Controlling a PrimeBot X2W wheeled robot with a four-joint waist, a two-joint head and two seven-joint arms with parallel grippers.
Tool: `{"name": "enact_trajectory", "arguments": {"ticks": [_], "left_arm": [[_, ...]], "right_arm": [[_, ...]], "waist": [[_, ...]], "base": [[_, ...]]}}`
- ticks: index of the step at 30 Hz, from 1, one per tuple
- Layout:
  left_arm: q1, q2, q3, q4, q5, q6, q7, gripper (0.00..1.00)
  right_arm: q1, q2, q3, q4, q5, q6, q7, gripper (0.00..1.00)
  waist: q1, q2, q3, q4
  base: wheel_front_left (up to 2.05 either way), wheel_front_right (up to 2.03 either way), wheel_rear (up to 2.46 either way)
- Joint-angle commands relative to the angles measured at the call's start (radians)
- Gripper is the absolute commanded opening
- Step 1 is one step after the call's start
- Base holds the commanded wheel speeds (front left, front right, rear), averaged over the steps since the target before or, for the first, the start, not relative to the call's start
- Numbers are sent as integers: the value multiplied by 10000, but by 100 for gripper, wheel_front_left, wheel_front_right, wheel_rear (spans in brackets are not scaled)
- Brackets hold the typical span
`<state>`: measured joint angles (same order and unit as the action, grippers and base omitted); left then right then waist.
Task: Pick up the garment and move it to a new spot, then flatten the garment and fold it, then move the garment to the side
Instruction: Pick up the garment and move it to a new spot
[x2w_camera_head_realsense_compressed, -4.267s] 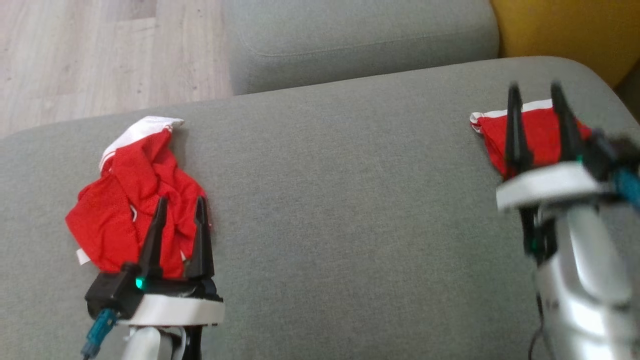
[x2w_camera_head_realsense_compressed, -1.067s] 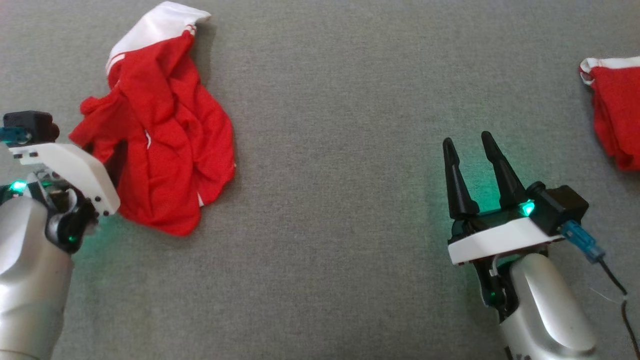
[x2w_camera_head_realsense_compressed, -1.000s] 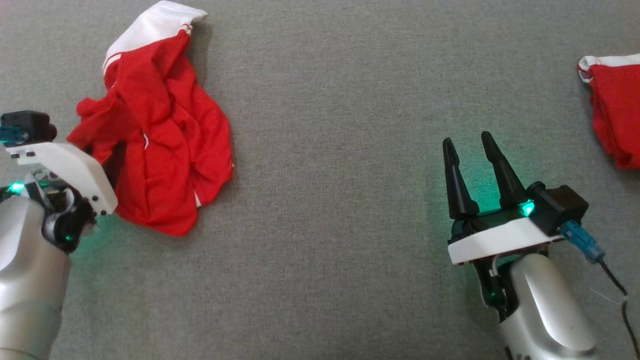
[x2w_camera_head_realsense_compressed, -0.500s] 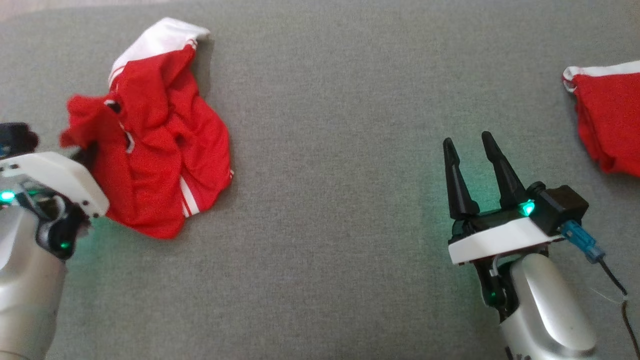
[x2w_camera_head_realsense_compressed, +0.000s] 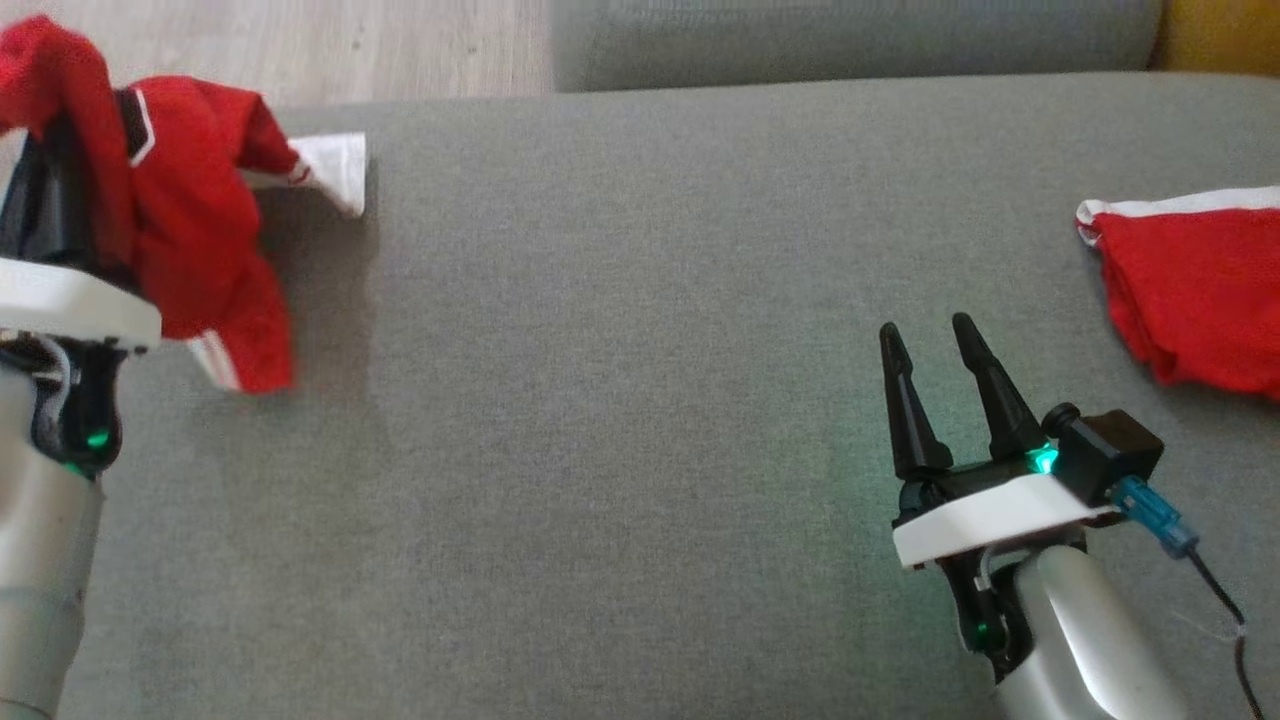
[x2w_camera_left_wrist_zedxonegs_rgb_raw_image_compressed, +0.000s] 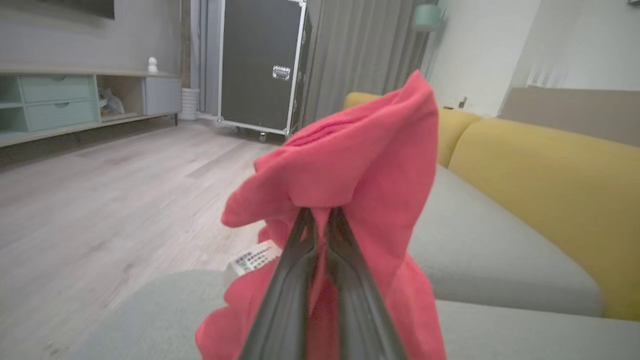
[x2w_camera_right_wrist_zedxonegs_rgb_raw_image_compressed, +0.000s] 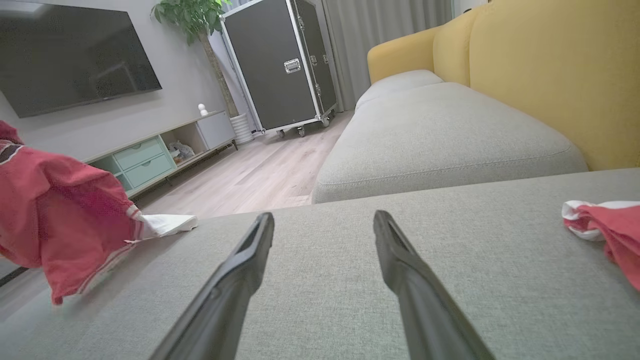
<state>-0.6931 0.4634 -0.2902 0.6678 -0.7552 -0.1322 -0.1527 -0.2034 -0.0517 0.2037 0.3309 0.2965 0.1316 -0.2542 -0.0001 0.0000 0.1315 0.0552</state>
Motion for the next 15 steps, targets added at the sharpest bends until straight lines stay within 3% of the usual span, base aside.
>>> {"name": "enact_trajectory", "arguments": {"ticks": [1,8,15], "left_arm": [[-481,611,392,-416,105,19,-156,0],[-217,709,270,-1914,290,384,-70,0],[27,303,-78,-3483,374,979,406,0]], "right_arm": [[-181,15,254,-295,66,-9,-76,100],[-152,15,406,-301,303,-9,-76,100],[-221,15,475,-395,451,-9,-76,100]], "waist": [[1,0,-111,-7],[1,0,-319,-221],[1,0,-276,-657]], "base": [[0,0,0],[0,0,0],[0,0,0]]}}
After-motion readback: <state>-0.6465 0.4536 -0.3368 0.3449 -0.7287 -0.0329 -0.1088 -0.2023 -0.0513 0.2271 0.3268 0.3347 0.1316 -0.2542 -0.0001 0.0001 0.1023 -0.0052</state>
